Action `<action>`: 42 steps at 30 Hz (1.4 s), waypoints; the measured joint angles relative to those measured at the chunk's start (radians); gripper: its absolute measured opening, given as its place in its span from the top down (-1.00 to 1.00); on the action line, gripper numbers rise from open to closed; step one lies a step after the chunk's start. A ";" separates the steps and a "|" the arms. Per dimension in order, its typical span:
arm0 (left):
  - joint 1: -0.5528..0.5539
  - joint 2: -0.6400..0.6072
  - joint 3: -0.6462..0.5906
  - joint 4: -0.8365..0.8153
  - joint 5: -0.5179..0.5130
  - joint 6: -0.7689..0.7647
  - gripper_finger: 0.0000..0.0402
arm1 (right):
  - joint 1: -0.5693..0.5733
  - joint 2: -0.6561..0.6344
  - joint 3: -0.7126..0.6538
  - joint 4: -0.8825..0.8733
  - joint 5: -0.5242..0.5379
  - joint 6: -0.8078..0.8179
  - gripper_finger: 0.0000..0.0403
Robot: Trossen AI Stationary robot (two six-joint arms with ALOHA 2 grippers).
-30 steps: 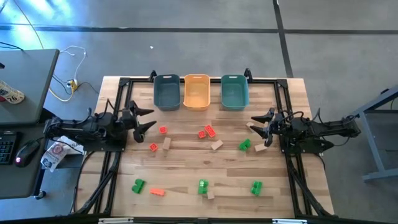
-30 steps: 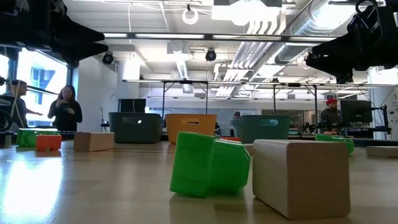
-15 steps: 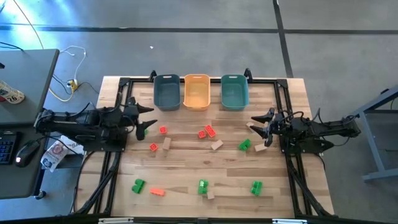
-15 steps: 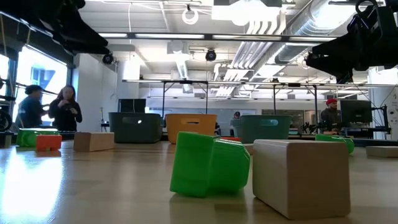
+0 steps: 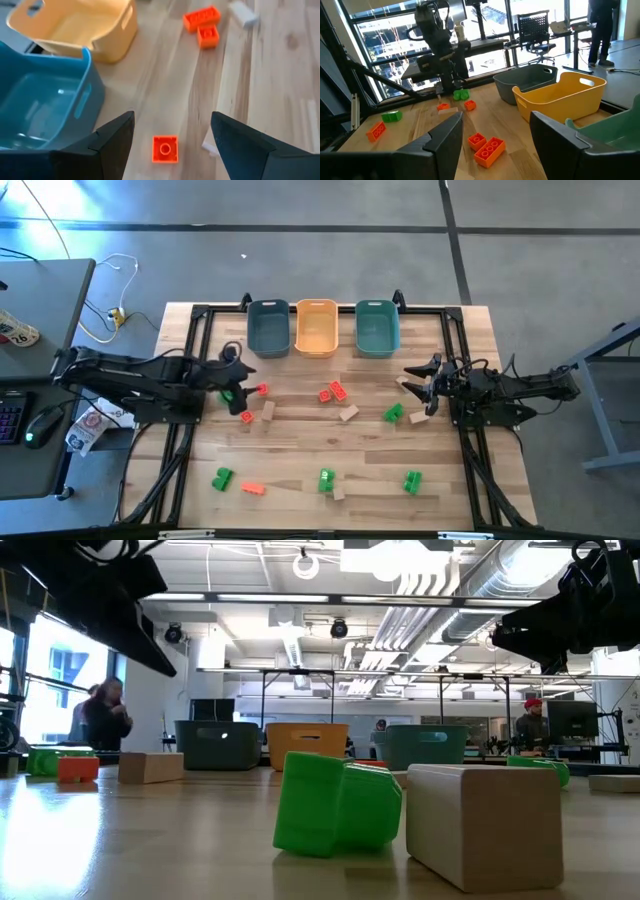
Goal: Sort & place blocks by color
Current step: Put the orange game piece into the blue bin
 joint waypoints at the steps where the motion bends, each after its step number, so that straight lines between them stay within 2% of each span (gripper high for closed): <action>1: 0.000 0.016 0.000 0.000 0.000 0.000 -0.26 | 0.000 0.000 0.000 0.000 0.000 0.000 -0.07; 18: 0.002 0.258 0.000 0.007 0.002 -0.053 -0.26 | 0.000 0.000 0.000 0.000 0.000 0.000 -0.07; 26: 0.058 0.365 0.001 0.050 0.049 -0.068 -0.26 | 0.000 0.000 0.000 0.000 0.000 0.000 -0.07; 42: 0.132 0.501 0.001 0.086 0.067 -0.067 -0.26 | 0.000 0.000 0.000 0.000 0.000 0.000 -0.07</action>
